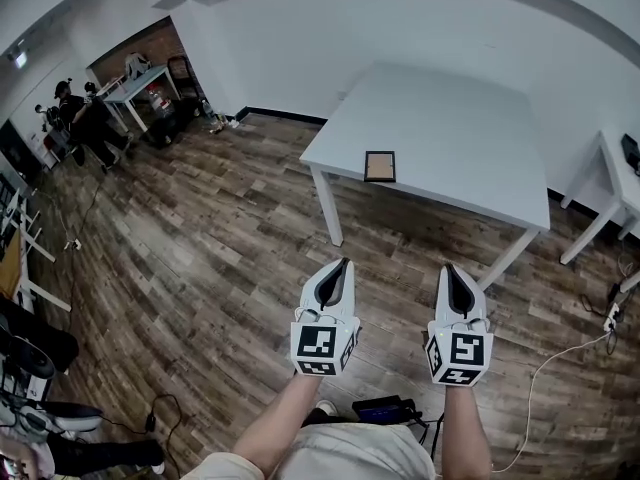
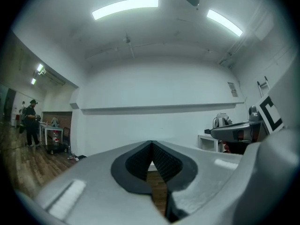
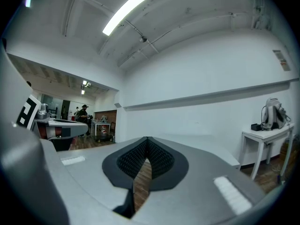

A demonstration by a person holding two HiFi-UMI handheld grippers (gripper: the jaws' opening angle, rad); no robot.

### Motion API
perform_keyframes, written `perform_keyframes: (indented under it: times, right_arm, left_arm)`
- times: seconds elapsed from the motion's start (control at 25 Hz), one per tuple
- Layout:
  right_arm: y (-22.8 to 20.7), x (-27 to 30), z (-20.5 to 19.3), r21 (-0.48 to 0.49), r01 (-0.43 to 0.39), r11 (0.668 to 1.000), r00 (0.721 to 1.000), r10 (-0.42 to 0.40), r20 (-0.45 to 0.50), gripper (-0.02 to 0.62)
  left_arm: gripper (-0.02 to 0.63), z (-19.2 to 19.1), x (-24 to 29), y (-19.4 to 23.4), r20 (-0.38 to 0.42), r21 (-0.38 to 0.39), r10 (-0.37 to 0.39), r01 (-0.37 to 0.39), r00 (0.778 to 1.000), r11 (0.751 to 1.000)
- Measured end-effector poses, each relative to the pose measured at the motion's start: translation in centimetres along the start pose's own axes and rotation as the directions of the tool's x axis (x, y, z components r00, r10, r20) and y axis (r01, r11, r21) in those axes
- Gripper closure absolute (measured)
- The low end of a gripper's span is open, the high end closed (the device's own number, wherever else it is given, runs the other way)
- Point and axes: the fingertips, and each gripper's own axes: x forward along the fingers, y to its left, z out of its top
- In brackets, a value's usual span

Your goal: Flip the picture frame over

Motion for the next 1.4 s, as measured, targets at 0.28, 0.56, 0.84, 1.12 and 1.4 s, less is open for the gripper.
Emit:
perform_keyframes:
  times: [0.28,0.56,0.84,1.12,1.4]
  right_arm:
    - [-1.8,0.9,-0.9,0.005,-0.027,1.000,1.000,0.027,-0.009,0.571]
    - [-1.2,3.6,-1.6,-0.022,-0.045,0.999,0.998,0.044,-0.034,0.572]
    - [-0.9,7.4,-1.7,-0.032,-0.028,0.999,0.999,0.026,-0.046,0.571]
    - [0.5,12.3,-1.5,-0.043,-0.012,0.999,0.998,0.009,-0.064,0.571]
    - [2.3,16.4,-1.3,-0.065,0.002,0.998,0.997,-0.007,-0.079,0.571]
  left_arm:
    - [0.604,-0.1,1.1,-1.1,0.005,-0.016,0.033,-0.033,0.999,0.999]
    - [0.604,-0.7,3.5,0.5,0.013,-0.035,0.039,-0.038,0.999,0.999]
    - [0.604,-1.1,7.1,2.8,0.010,-0.030,0.010,-0.010,1.000,0.999]
    - [0.604,-0.9,10.6,6.1,0.019,-0.046,-0.017,0.018,1.000,0.999]
    - [0.604,-1.3,13.4,9.5,0.015,-0.070,-0.042,0.043,0.999,0.997]
